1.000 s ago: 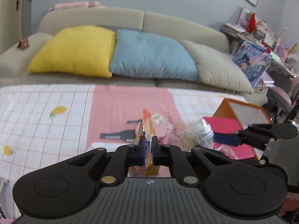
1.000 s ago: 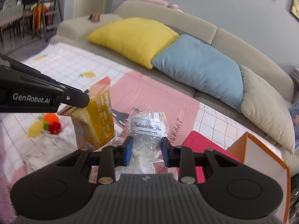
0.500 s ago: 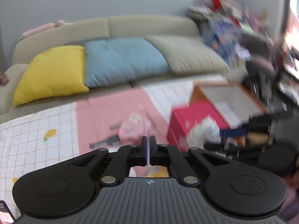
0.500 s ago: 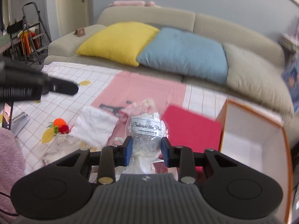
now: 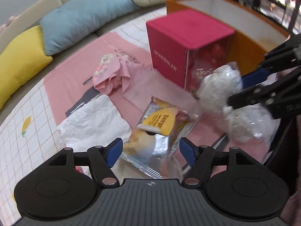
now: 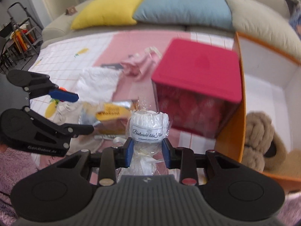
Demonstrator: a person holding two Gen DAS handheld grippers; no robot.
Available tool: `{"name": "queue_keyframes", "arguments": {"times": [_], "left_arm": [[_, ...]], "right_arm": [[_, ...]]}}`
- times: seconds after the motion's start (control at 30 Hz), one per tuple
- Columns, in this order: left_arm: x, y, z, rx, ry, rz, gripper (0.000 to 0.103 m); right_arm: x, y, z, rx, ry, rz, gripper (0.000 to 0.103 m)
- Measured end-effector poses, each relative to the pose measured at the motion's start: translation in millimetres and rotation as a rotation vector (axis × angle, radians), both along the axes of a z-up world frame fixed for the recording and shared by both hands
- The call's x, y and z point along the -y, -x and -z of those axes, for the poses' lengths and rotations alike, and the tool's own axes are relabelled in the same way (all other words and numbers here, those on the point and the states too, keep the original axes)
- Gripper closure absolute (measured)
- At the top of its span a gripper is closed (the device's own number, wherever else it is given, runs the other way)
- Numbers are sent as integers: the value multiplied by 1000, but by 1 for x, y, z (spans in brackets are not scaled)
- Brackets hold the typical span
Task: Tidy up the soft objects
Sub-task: 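Lift the clear bag with the right gripper while the left regrasps the snack bag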
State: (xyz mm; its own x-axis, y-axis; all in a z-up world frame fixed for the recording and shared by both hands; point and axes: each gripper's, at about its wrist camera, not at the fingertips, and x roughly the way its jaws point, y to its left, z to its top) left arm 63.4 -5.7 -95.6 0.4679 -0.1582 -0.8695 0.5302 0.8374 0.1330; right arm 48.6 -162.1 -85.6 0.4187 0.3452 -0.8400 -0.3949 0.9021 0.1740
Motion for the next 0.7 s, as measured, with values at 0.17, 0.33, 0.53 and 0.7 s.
{"name": "queue_keyframes", "arguments": {"times": [0.17,0.33,0.53,0.7], "left_arm": [[1,-15,14,-61,2,56,19],[6,-24,31,-100,-31,54,23],[5,-26,34,-121,26,-12,50],[4,-17,24,-87,63,-70,60]], "right_arm": [[2,-1,10,-36,-1,19,71],[0,-4,15,-50,8,19,71],[1,-4,18,-58,14,14,71],[2,-3,17,-56,10,15,71]]}}
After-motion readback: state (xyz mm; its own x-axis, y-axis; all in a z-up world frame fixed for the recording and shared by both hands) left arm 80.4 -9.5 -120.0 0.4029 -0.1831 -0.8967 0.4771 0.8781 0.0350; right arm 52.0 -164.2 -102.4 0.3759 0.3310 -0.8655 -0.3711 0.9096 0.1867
